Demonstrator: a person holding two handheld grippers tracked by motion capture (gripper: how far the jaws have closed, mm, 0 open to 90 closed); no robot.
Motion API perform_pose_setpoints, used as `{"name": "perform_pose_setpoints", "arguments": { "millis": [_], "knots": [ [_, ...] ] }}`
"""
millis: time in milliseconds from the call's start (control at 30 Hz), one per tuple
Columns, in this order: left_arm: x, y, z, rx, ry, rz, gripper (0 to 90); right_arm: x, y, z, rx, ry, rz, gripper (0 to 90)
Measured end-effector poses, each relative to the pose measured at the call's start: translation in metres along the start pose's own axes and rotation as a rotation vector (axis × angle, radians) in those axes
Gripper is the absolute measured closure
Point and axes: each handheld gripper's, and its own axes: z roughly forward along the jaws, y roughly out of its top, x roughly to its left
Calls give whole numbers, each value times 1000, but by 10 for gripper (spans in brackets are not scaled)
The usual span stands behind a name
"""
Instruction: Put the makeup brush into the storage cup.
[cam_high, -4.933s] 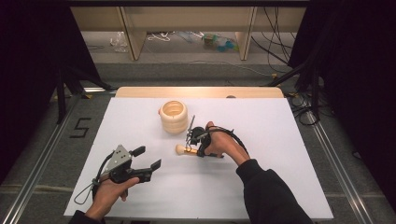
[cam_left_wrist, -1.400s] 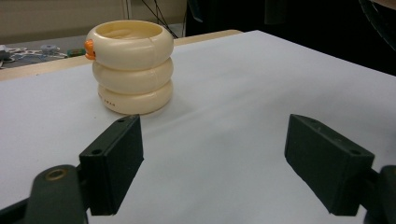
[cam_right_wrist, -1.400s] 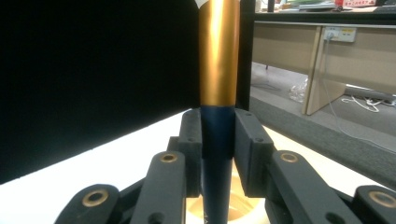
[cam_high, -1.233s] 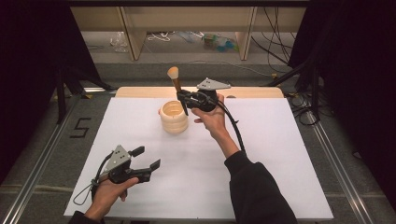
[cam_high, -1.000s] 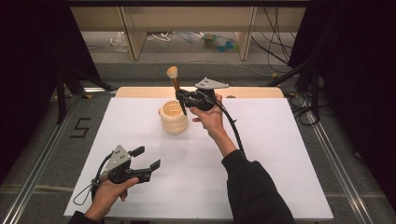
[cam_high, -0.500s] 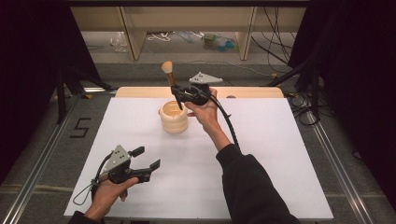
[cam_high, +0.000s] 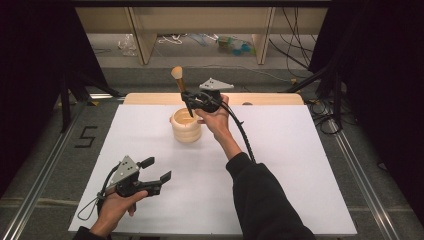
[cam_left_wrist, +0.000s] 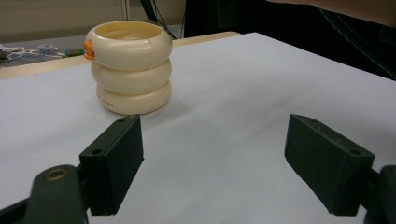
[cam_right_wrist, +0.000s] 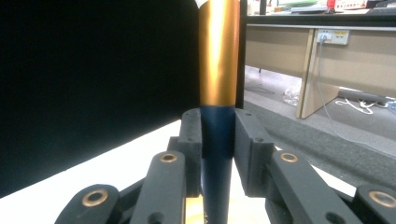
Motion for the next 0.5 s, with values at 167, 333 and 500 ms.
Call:
{"name": "perform_pose_setpoints", "arguments": {
  "millis": [167,333,500],
  "knots": [
    [0,0,0,0,-1,0,194,-2,-2,1,3,-7,2,747],
    [0,0,0,-2,-2,0,194,-2,-3,2,4,9,22,747],
    [0,0,0,-3,-3,1,194,-1,-6,5,3,13,16,747]
  ]
}}
